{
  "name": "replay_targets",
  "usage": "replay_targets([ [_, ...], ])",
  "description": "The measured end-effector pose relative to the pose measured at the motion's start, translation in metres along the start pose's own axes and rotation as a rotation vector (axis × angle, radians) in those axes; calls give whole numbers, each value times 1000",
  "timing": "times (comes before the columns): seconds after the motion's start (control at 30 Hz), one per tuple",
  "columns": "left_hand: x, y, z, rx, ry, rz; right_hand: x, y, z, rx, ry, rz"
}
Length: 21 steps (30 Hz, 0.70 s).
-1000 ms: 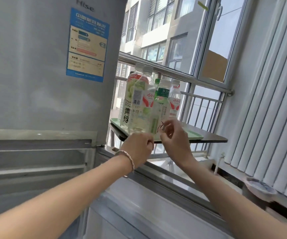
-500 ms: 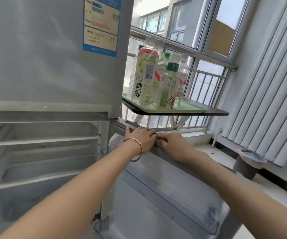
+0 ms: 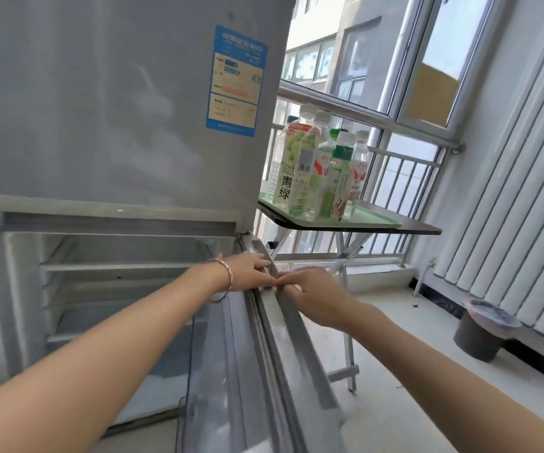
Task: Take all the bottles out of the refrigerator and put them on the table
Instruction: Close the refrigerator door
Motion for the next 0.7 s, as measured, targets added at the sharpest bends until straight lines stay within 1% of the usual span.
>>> replay_targets([
  [0.1, 25, 16, -16, -40, 11, -48, 25, -3, 9, -144, 102, 1],
  [0.17, 39, 32, -28, -94, 9, -101, 43, -9, 13, -206, 167, -14],
  [0.23, 56, 47, -43, -142, 10, -83, 64, -19, 21, -255, 244, -29],
  [0.4, 80, 59, -76, -203, -11, 71, 95, -53, 55, -224, 295, -41],
  [0.47, 96, 51, -80, -212, 31, 152, 106, -67, 72, -192, 299, -68],
  [0.53, 115, 39, -79, -225, 89, 155, 111, -81, 86, -152, 270, -71],
  [0.6, 138, 30, -83, -278, 138, 188, 118, -101, 102, -98, 234, -62],
  [0.7, 170, 24, -81, -449, 202, 388, 127, -121, 128, -72, 196, -86],
])
Point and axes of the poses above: each hand's wrist, its own z-axis towards the middle knuckle, its own y-axis out of the back of the hand, x = y × z, the point moved 10 cm from there along z, towards the middle knuckle, and after that the axes turned 10 degrees about y, right-handed, at the moved point
